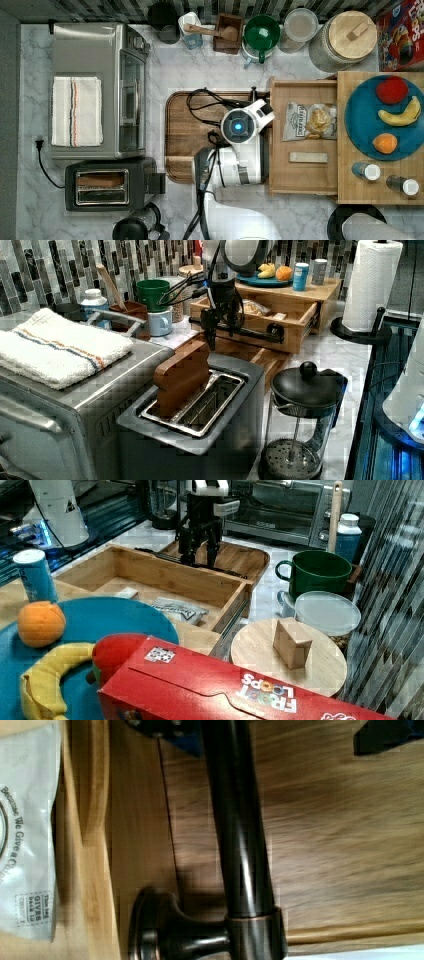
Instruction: Open the drawer.
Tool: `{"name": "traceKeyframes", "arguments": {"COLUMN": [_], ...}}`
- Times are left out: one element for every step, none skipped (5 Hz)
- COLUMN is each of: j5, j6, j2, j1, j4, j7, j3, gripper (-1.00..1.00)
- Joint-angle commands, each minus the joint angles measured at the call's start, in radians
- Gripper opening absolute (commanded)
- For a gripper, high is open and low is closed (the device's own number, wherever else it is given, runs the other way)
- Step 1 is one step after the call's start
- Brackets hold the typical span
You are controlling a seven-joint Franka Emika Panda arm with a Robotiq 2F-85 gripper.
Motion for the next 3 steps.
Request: {"name": "traceKeyframes", "arguments": {"j5": [0.075,0.112,0.113], "j6": [0.01,0.03,0.03], "j2": [-0.048,-0.062,-0.062], "j1": [0.1,0.094,0.099], "j4": [-0.014,-0.024,-0.025], "j7": [0.081,0.07,0.068], "j3": [0.088,0.092,0.087], "gripper": [1.0,1.0,1.0]}}
